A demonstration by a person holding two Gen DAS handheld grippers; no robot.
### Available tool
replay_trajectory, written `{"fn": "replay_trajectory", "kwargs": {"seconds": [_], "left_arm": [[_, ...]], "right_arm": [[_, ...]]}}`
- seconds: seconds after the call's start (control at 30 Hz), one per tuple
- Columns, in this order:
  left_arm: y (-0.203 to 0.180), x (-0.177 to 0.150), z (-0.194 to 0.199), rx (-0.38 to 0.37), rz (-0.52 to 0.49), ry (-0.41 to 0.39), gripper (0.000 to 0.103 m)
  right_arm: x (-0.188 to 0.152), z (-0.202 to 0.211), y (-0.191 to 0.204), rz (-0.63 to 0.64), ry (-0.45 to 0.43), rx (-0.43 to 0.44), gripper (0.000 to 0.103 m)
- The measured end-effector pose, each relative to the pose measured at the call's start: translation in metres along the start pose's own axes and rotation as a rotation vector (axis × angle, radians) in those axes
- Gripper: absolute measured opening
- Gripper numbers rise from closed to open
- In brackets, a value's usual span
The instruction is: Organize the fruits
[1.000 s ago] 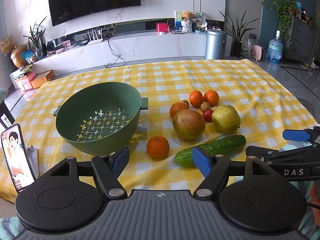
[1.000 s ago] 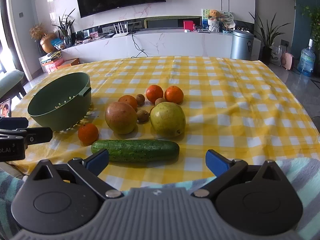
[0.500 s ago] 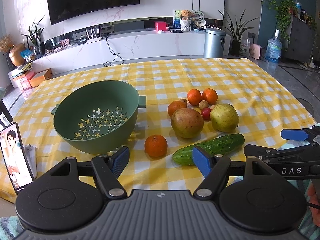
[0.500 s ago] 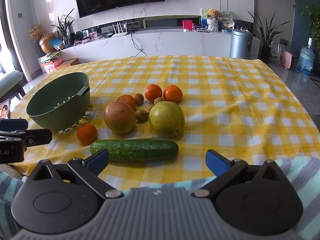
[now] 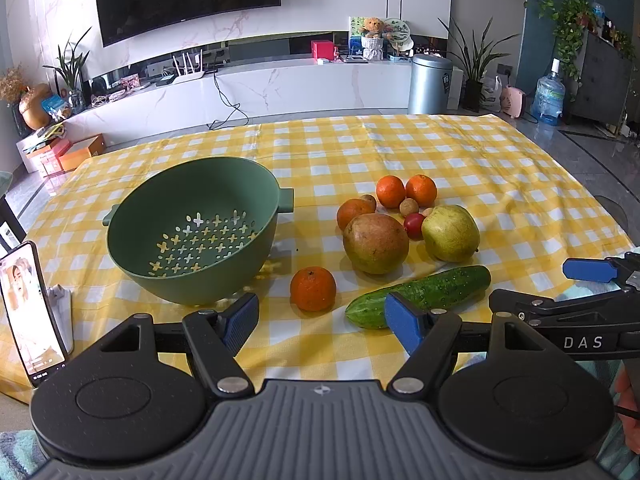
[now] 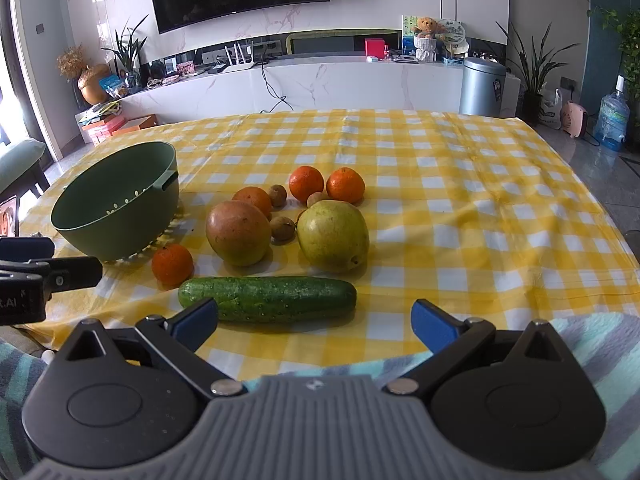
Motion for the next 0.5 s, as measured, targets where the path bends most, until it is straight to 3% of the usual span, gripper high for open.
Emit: {"fn": "replay_trajectory", "kwargs": {"seconds": [0.5], "left_arm": [[0.0004,0.0,-0.0089,-0.012,0.005,0.026,0.085]], "right_arm": [[-0.0005,-0.0038,-0.0002,-0.003,0.006,0.001,0.099]]}}
Point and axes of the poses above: each gripper's, at about its wrist camera, not at the fingertips, and z roughly against the way its jaws point, y to its left, x to its top, the point moved 5 cm from there along -z, roughly the way its jaws point, and after that the axes turned 2 degrees about -y, right-handed, at the moved point
